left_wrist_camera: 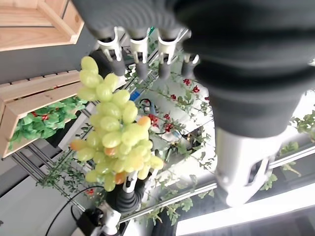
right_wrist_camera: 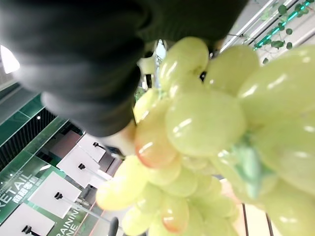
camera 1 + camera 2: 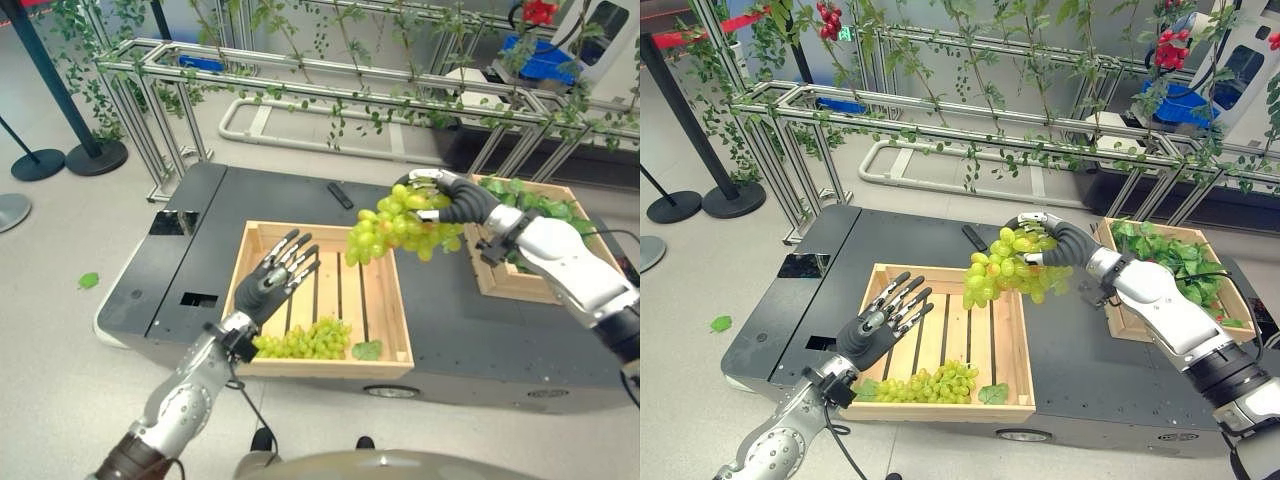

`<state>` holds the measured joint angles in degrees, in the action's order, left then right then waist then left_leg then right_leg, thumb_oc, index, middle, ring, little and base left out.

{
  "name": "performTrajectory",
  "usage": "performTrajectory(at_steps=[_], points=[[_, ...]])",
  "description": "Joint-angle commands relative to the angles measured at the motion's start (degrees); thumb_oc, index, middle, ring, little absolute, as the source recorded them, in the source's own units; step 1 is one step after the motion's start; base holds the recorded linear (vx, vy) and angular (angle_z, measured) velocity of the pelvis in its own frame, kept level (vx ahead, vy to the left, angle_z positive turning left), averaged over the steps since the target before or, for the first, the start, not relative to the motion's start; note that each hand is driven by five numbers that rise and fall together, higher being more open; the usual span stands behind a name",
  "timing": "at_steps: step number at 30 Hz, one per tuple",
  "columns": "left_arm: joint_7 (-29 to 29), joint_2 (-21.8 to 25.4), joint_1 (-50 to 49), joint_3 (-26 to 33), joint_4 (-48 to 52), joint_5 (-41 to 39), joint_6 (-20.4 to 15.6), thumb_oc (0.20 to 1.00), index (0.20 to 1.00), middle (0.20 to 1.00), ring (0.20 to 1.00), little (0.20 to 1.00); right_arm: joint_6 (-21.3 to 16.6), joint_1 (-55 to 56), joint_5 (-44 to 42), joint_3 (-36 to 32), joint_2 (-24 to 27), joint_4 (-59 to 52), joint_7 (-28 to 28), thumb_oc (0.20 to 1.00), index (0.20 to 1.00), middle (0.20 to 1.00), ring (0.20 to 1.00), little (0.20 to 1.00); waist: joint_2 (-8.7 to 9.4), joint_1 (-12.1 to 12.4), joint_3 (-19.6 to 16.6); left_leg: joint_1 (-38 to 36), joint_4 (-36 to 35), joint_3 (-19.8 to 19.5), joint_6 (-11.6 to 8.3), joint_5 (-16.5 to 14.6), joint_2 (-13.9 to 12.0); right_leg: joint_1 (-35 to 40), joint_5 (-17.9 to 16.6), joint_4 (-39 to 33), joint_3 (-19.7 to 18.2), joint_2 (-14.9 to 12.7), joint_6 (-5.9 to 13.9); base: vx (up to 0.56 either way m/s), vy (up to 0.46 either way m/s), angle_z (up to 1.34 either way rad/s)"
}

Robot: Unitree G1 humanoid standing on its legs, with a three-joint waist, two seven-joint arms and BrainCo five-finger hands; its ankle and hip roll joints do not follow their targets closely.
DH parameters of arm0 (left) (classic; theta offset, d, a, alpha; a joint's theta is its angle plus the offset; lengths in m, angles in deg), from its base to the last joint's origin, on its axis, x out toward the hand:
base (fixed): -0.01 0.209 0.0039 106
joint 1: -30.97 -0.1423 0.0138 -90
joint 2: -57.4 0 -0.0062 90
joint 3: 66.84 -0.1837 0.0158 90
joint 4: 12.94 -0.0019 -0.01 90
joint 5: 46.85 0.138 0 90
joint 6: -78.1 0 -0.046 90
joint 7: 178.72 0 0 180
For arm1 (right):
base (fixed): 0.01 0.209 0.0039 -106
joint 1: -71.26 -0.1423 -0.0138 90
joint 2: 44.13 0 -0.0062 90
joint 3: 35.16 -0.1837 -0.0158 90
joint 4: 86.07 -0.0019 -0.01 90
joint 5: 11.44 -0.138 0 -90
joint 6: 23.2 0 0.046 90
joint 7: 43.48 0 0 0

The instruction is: Pick up the fruits from the basket on one side to the basket on the other side

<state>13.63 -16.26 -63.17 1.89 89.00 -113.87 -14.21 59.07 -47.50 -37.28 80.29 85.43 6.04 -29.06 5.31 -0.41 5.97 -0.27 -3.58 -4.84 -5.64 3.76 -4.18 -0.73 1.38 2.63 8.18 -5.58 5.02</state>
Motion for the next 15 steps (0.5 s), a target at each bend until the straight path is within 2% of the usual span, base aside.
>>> performTrajectory(at_steps=[1, 5, 6, 7, 9, 12, 15], points=[[0.6, 1.0, -0.1, 1.1, 1.1, 1.0, -1.8, 1.0, 1.0, 1.0, 1.0, 1.0, -4.0, -2.6, -0.4, -4.2, -1.8, -4.3, -1.7, 0.2, 0.2, 0.2, 0.2, 0.2, 3.92, 1.5, -2.5, 1.0, 3.3, -0.3, 1.97, -3.8, 1.0, -2.3, -1.6, 2.5, 0.6, -2.3, 3.82, 0.0, 0.0, 0.0], [-0.4, 2.1, 0.5, 2.8, 1.7, 7.5, -3.7, 1.0, 1.0, 1.0, 1.0, 1.0, -4.0, -2.1, 0.4, -4.4, -1.7, -5.0, -1.6, 0.2, 0.2, 0.2, 0.2, 0.2, 3.95, 1.6, -2.6, 1.0, 3.4, -0.4, 1.9, -3.9, 1.0, -2.3, -1.5, 2.5, 0.7, -2.2, 3.69, 0.0, 0.0, 0.0], [-0.9, 3.2, 1.0, 3.9, 2.5, 12.3, -4.8, 1.0, 1.0, 1.0, 1.0, 1.0, -4.0, -1.7, 0.9, -4.6, -1.4, -5.0, -1.4, 0.2, 0.2, 0.2, 0.2, 0.2, 4.01, 1.7, -2.7, 1.1, 3.4, -0.4, 1.85, -3.9, 1.0, -2.3, -1.5, 2.5, 0.7, -2.2, 3.67, 0.0, 0.0, 0.0], [-1.4, 5.6, 2.1, 5.7, 3.3, 20.7, -6.5, 1.0, 1.0, 1.0, 1.0, 1.0, -3.7, -1.7, 1.4, -4.8, -1.2, -5.0, -0.8, 0.2, 0.2, 0.2, 0.2, 0.2, 4.13, 1.8, -2.8, 1.1, 3.4, -0.5, 1.78, -4.0, 0.9, -2.3, -1.4, 2.5, 0.8, -2.2, 3.7, 0.0, 0.0, 0.0], [-2.9, 8.3, 3.4, 8.5, 4.4, 29.5, -8.6, 1.0, 1.0, 1.0, 1.0, 1.0, -3.5, -1.9, 2.4, -4.7, -0.9, -5.1, 0.1, 0.2, 0.2, 0.2, 0.2, 0.2, 4.21, 2.0, -2.8, 1.0, 3.4, -0.5, 1.68, -4.1, 0.9, -2.2, -1.2, 2.6, 0.8, -2.2, 3.7, 0.0, 0.0, 0.0], [-3.2, 9.7, 4.1, 9.8, 5.3, 33.4, -9.4, 1.0, 1.0, 1.0, 1.0, 1.0, -3.0, -2.1, 2.8, -4.1, -0.7, -5.4, 1.2, 0.2, 0.2, 0.2, 0.2, 0.2, 4.19, 2.0, -2.9, 0.9, 3.3, -0.5, 1.63, -4.1, 0.9, -2.1, -1.1, 2.7, 0.9, -2.2, 3.7, 0.0, 0.0, 0.0], [-3.6, 13.7, 5.3, 11.6, 6.3, 38.3, -10.0, 1.0, 1.0, 1.0, 1.0, 1.0, -1.8, -4.2, 5.6, -1.1, 0.0, -5.2, 2.3, 0.2, 0.2, 0.2, 0.2, 0.2, 3.73, 2.1, -2.9, 0.8, 3.3, -0.4, 1.54, -4.2, 0.9, -1.9, -1.2, 2.5, 0.9, -2.2, 3.66, 0.0, 0.0, 0.0]])
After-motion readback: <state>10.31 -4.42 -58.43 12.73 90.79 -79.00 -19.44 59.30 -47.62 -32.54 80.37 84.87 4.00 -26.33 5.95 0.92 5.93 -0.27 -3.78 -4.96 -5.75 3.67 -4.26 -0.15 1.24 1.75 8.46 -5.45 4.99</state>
